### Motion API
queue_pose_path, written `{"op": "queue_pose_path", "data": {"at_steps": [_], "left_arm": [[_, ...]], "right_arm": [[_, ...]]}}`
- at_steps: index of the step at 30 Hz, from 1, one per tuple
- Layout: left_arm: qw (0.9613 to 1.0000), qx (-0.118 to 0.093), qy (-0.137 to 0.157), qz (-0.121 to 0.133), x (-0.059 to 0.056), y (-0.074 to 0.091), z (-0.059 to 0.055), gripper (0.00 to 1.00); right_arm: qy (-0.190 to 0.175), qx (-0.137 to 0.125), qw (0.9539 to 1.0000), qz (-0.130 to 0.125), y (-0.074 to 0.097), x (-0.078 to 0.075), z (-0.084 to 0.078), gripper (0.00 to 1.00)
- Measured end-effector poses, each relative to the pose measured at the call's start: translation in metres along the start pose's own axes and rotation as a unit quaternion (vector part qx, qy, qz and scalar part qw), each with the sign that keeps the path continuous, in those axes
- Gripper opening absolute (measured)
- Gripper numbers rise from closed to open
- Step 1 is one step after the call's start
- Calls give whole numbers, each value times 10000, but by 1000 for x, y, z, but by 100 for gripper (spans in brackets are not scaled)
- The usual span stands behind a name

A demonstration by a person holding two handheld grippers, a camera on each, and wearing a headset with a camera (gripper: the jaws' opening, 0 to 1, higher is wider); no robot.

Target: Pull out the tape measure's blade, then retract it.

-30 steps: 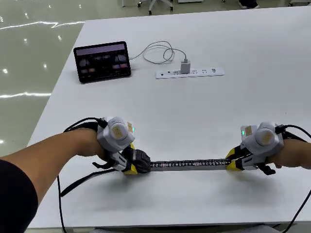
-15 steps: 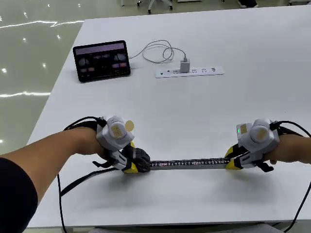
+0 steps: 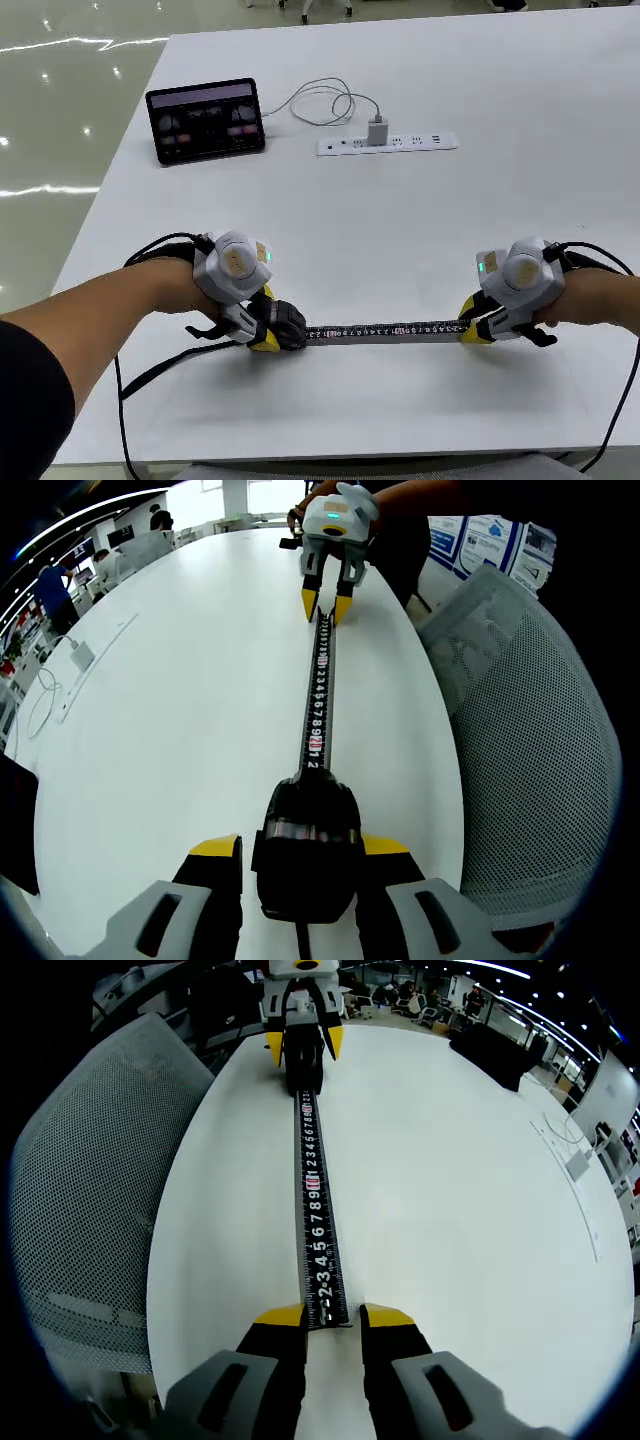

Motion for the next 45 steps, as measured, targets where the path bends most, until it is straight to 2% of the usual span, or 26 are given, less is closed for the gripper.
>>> {"op": "queue_pose_path", "data": {"at_steps": [2, 6, 10, 14, 16, 18, 20, 24, 28, 30, 35, 40, 43, 45], "left_arm": [[10000, 23, 8, 56, 1, 2, -1, 45], [9997, 147, 152, 135, 2, 3, -4, 63], [9992, 147, 258, 249, 5, 4, -6, 71], [9984, 52, 445, 335, 6, 6, -3, 80], [9974, 25, 634, 355, 7, 6, -3, 85], [9948, 57, 958, 348, 6, 6, -3, 93], [9940, -29, 1019, 394, 7, 7, -3, 98], [9938, -86, 1013, 451, 2, 9, -2, 100], [9930, -153, 1044, 537, 3, 10, 0, 100], [9904, -288, 1264, 484, 2, 11, 2, 100], [9878, -337, 1378, 643, 5, 13, -1, 100], [9828, -407, 1593, 836, 5, 15, -6, 100], [9749, -568, 1884, 1039, 7, 17, -10, 100], [9667, -712, 2199, 1097, 6, 19, -11, 100]], "right_arm": [[-22, 17, 10000, -9, 0, -2, -1, 18], [-14, 66, 10000, -33, 0, -2, -1, 22], [-64, 59, 10000, -32, 0, -1, 0, 26], [-153, 25, 9999, -62, 0, 0, -1, 29], [-183, 28, 9998, -86, 0, 1, -1, 31], [-219, -29, 9997, -110, 1, 1, -1, 35], [-324, -268, 9990, -126, 3, 1, 1, 41], [-409, -330, 9985, -160, 8, 3, 4, 45], [-460, -397, 9980, -199, 6, 4, 6, 52], [-550, -436, 9974, -188, 6, 6, 6, 56], [-792, -419, 9957, -215, 8, 7, 3, 64], [-1043, -585, 9923, -329, 8, 9, 2, 74], [-1311, -866, 9857, -602, 9, 9, 2, 82], [-1492, -1076, 9800, -757, 10, 9, 2, 88]]}}
Point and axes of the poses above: the centre of the closed fingertips' face, and the gripper's own axes: y roughly backward along the fingers, x roughly to its left, z roughly out of its top, the point moved 9 cm from there along y, roughly backward along the fingers, and after that the axes turned 10 degrees about z, right-handed, at the moved point
